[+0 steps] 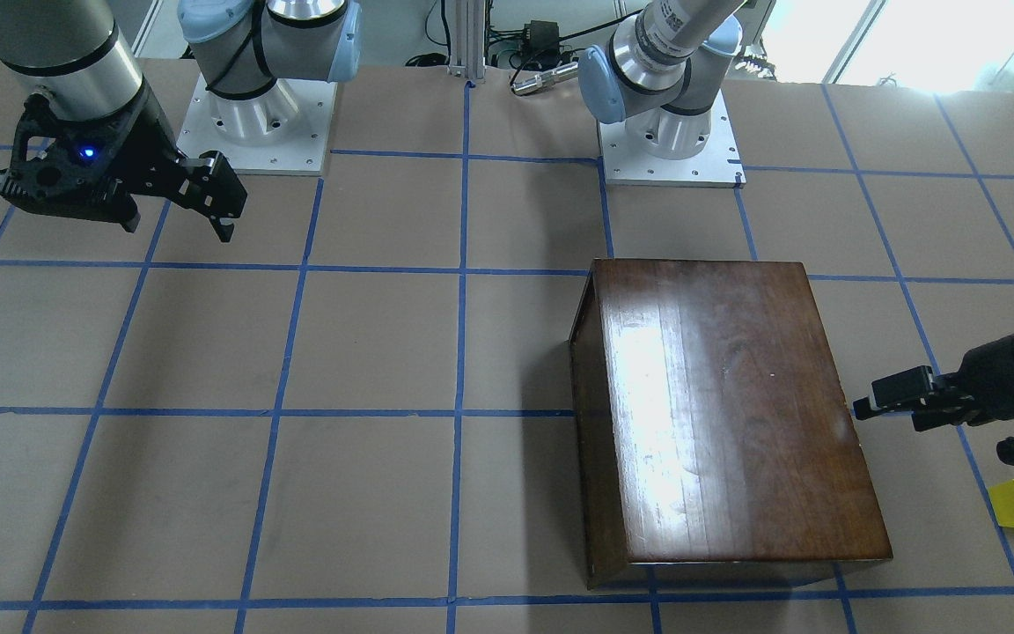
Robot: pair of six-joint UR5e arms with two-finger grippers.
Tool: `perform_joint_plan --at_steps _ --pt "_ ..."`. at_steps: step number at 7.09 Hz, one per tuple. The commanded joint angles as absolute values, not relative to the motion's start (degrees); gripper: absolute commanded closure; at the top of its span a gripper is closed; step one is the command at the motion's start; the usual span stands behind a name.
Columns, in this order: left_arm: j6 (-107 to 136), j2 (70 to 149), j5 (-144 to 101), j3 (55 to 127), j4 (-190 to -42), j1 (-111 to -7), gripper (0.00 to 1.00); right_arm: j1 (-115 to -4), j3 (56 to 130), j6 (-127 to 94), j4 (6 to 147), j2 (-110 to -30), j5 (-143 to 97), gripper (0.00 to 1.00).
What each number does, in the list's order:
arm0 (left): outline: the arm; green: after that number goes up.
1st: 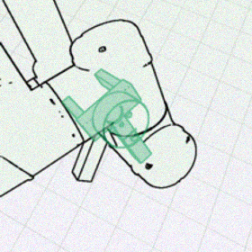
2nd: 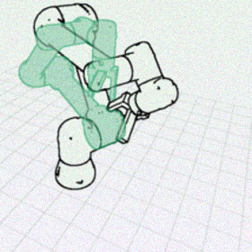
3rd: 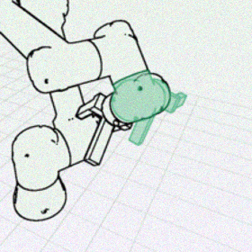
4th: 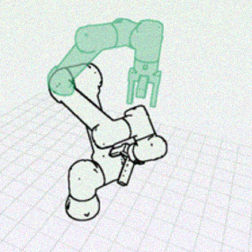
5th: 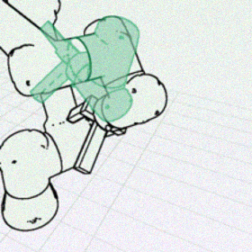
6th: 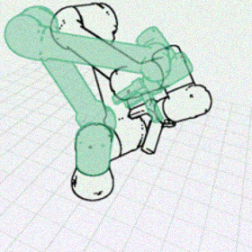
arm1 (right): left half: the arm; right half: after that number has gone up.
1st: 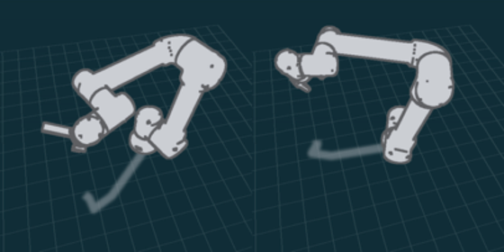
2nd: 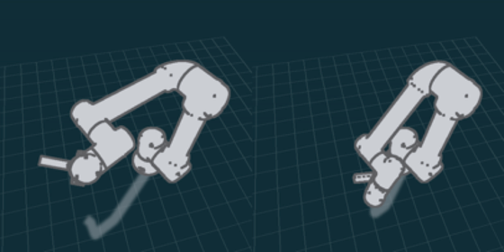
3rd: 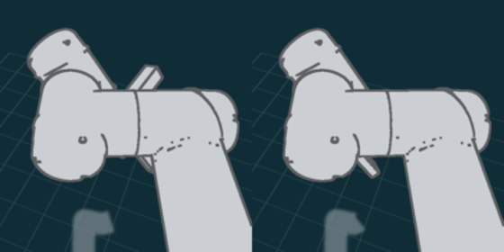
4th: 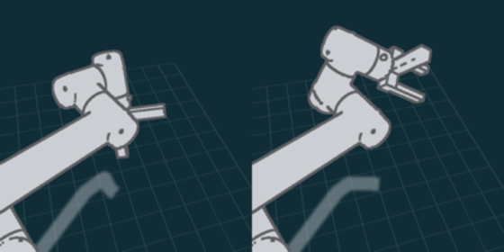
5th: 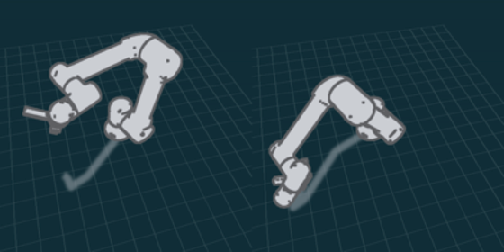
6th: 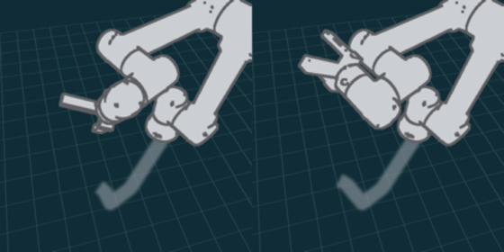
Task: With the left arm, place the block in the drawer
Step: 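Move the left gripper around the cabinet to the white drawer handle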
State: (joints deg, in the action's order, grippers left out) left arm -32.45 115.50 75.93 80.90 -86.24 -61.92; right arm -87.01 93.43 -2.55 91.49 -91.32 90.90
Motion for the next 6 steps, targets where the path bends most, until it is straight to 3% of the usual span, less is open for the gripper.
perform_joint_plan --at_steps 1,5,6 --pt "-32.5 116.3 74.7 82.5 -86.2 -61.9 0.00 -87.0 93.5 -2.5 91.5 -91.3 90.9 0.00" --pt "-32.5 117.9 74.7 82.7 -86.1 -61.9 0.03 -87.0 93.4 -2.5 91.5 -91.3 90.9 0.00" --pt "-32.5 117.9 74.7 82.7 -86.1 -61.9 0.08 -87.0 93.4 -2.5 91.5 -91.3 90.9 0.00"
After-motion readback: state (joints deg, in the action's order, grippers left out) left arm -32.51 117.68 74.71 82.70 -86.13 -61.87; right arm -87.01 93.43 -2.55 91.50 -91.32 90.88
